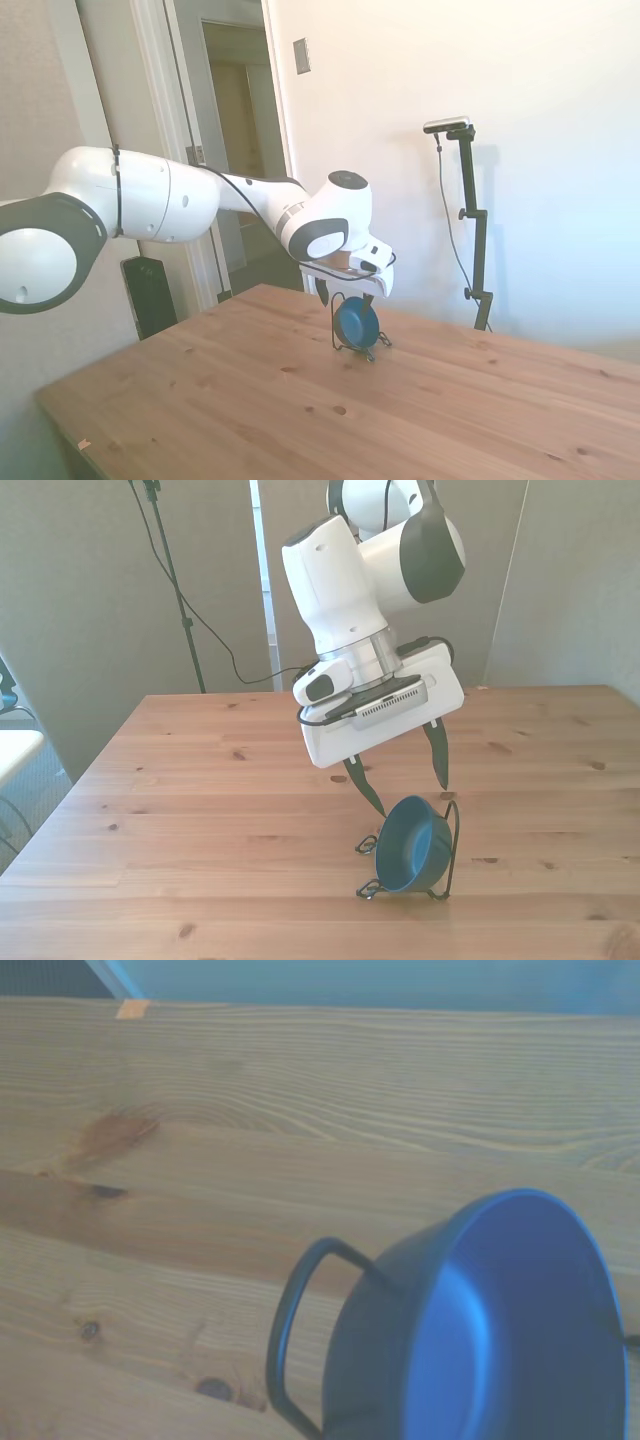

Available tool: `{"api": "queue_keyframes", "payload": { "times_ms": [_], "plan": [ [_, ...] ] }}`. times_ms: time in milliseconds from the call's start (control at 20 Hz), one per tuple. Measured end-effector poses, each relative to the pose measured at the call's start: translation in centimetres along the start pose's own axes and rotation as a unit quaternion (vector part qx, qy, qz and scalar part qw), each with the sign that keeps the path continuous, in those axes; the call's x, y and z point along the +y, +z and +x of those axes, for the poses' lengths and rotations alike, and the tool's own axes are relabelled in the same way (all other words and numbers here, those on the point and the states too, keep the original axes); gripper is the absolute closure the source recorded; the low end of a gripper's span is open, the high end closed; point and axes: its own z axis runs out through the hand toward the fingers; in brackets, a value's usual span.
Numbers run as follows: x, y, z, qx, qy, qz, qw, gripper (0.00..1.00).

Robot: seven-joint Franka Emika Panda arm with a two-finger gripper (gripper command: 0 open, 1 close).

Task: Unload the bowl

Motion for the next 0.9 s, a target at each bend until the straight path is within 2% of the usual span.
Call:
{"api": "queue_keyframes", "payload": {
  "times_ms": [450, 500, 900],
  "plan": [
    [-0.1, 1.5, 1.2, -0.032, 0.001, 0.005, 0.9995, 0.00],
    [-0.1, 1.6, 1.2, -0.037, 0.002, 0.006, 0.9993, 1.00],
    [0.0, 2.6, 1.6, -0.051, -0.001, 0.014, 0.9986, 1.00]
  ]
}}
